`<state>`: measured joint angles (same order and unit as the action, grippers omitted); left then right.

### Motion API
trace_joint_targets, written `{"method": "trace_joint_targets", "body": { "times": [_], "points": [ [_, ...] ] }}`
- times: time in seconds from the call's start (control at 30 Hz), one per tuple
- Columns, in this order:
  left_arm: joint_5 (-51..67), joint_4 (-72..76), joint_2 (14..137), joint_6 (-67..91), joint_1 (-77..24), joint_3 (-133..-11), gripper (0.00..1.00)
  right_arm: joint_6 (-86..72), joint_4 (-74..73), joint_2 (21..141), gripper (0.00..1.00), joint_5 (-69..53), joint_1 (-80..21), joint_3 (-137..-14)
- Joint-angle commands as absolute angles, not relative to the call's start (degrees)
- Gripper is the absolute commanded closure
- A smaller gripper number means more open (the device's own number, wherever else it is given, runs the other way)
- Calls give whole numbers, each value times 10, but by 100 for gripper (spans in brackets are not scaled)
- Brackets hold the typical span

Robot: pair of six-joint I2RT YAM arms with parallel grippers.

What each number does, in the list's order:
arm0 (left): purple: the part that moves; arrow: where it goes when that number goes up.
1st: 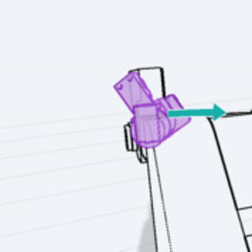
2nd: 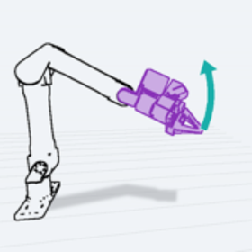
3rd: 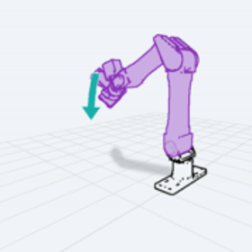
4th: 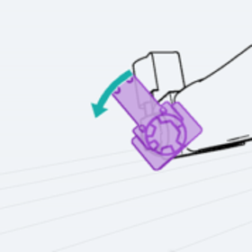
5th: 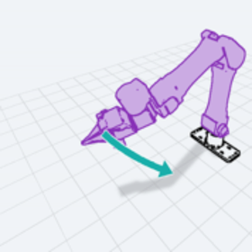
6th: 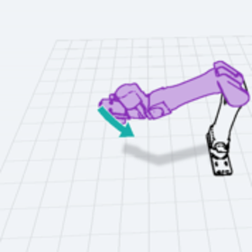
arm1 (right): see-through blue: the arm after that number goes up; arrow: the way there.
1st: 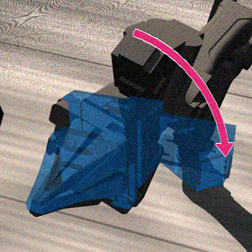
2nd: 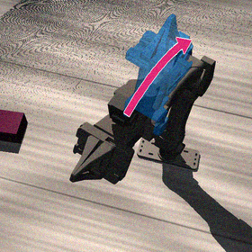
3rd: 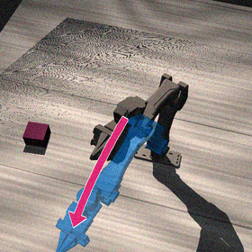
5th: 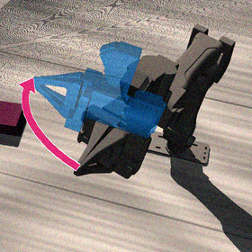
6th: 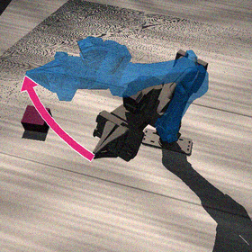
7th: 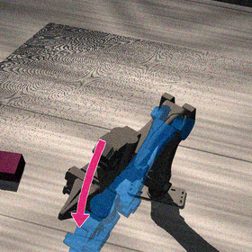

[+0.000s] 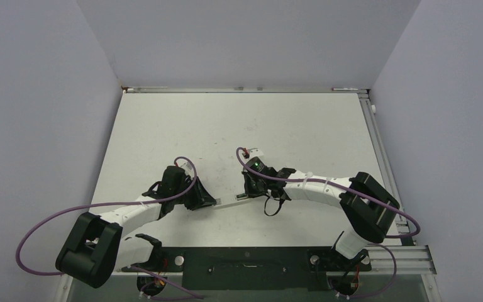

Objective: Load the batteries into the remote control

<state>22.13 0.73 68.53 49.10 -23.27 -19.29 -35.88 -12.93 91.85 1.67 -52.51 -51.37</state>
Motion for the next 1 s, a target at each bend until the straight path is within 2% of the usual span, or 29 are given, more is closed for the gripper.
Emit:
{"method": "trace_joint_targets", "body": {
  "times": [0.0, 0.47, 0.97],
  "points": [
    [233, 36, 679, 491, -237, -199, 75, -371, -110, 923, 91, 11, -536, -528],
    [236, 36, 674, 491, -237, -198, 75, -378, -115, 944, 91, 28, -553, -536],
    [236, 33, 668, 490, -236, -195, 75, -371, -175, 993, 91, 148, -610, -578]
  ]
}}
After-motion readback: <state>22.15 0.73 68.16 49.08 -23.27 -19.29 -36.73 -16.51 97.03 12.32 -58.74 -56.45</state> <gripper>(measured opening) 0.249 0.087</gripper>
